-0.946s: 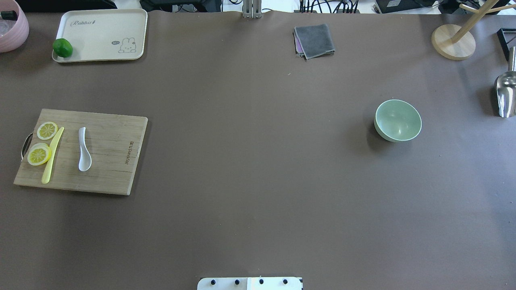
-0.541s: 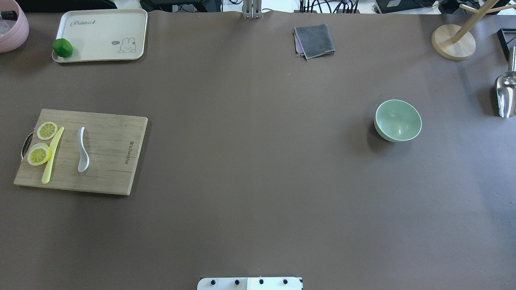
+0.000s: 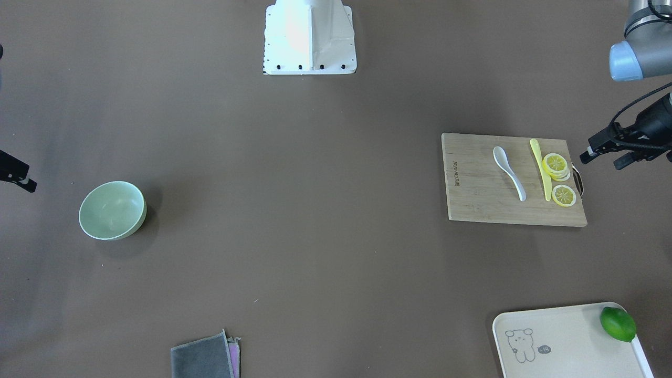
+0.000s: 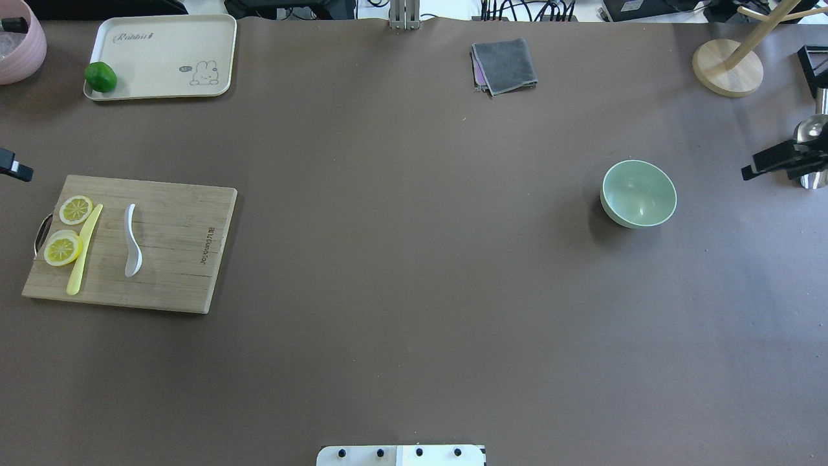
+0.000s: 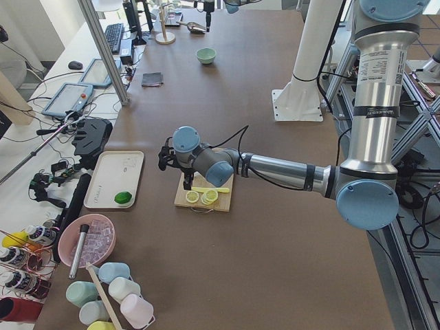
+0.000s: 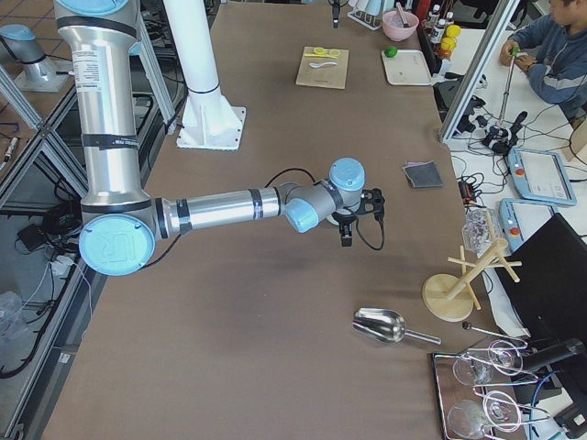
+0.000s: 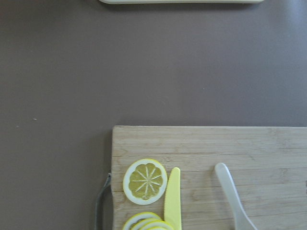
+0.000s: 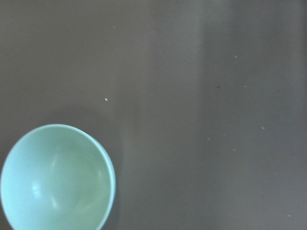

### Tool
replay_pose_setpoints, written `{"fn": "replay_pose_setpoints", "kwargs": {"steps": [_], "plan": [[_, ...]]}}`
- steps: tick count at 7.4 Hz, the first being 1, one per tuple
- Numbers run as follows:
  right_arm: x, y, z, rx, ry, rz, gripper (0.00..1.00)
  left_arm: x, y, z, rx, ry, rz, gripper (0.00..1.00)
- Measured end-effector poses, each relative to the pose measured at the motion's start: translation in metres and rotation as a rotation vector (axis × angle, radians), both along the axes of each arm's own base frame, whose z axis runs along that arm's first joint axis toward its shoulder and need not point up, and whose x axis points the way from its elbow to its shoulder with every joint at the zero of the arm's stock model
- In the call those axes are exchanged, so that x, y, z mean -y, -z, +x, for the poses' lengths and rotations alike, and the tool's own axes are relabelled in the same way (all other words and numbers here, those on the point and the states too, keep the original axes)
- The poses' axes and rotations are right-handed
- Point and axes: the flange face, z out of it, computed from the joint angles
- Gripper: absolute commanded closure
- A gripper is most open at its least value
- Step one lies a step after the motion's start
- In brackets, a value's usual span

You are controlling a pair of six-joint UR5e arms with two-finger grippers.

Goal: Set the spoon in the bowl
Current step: 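Move left gripper over the white spoon while right gripper reaches the bowl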

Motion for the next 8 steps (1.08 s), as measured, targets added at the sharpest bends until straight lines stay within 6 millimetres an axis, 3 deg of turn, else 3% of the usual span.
{"fn": "replay_pose_setpoints", "kwargs": {"steps": [1,2,4,5,6,8], "plan": [[0.009,0.012,-0.031,-0.006,0.004,-0.006,0.17,0.007,0.017,0.026,0.014,0.019,-0.008,0.03],[0.017,0.016,-0.053,-0.015,0.007,-0.012,0.18,0.013,0.033,0.05,0.017,0.036,-0.023,0.03],[0.027,0.007,-0.083,-0.047,0.02,-0.031,0.27,0.016,0.055,0.084,0.004,0.049,-0.059,0.03],[0.028,-0.002,-0.094,-0.059,0.033,-0.044,0.53,0.015,0.059,0.092,0.003,0.055,-0.069,0.03],[0.027,-0.007,-0.102,-0.066,0.046,-0.052,1.0,0.016,0.062,0.096,0.001,0.059,-0.076,0.03],[0.023,-0.009,-0.111,-0.065,0.061,-0.061,1.0,0.017,0.065,0.106,0.006,0.07,-0.09,0.03]]}}
